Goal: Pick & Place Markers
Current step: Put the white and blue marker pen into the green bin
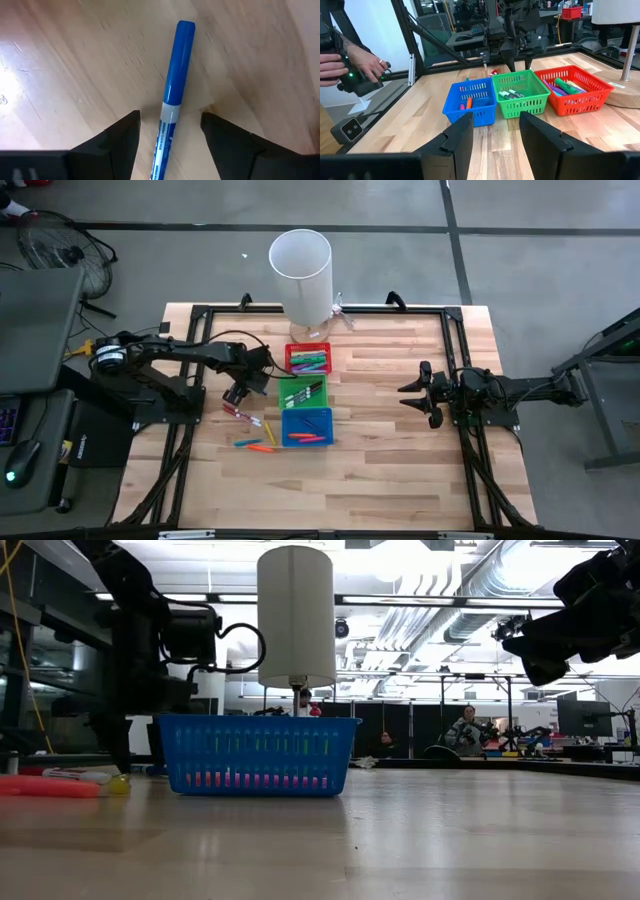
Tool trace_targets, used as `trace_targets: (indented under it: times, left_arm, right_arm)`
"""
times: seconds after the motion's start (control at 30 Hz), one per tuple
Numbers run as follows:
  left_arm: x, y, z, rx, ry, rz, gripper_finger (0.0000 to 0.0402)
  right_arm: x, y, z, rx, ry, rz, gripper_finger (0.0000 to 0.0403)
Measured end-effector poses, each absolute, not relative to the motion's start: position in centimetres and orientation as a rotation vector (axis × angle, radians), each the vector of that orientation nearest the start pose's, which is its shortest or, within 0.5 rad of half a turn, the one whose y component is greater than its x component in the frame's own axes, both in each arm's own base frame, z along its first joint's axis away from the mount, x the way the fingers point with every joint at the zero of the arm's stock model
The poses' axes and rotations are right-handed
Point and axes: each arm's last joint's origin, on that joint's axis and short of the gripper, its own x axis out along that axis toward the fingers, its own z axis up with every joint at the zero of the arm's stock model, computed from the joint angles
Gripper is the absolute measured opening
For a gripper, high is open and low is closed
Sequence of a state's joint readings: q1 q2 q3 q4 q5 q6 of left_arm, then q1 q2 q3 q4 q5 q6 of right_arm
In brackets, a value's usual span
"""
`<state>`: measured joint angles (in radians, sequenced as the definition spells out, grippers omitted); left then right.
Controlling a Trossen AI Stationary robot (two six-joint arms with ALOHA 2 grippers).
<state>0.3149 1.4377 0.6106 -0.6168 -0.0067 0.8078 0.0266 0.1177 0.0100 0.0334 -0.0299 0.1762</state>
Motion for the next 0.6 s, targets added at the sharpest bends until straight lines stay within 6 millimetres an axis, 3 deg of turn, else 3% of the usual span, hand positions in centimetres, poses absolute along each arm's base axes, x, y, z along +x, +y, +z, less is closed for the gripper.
trace_targets:
  times: [0.37,0.6]
  left_arm:
    - [19.67,6.36,12.59,0.41,1.44,-0.353,0.0216]
    - [19.68,6.31,12.39,0.395,1.448,-0.37,0.0169]
  right_arm:
    - [10.42,0.37,16.05,0.176,0.079,0.05,0.0149]
    - [10.42,0.36,16.05,0.176,0.079,0.05,0.0149]
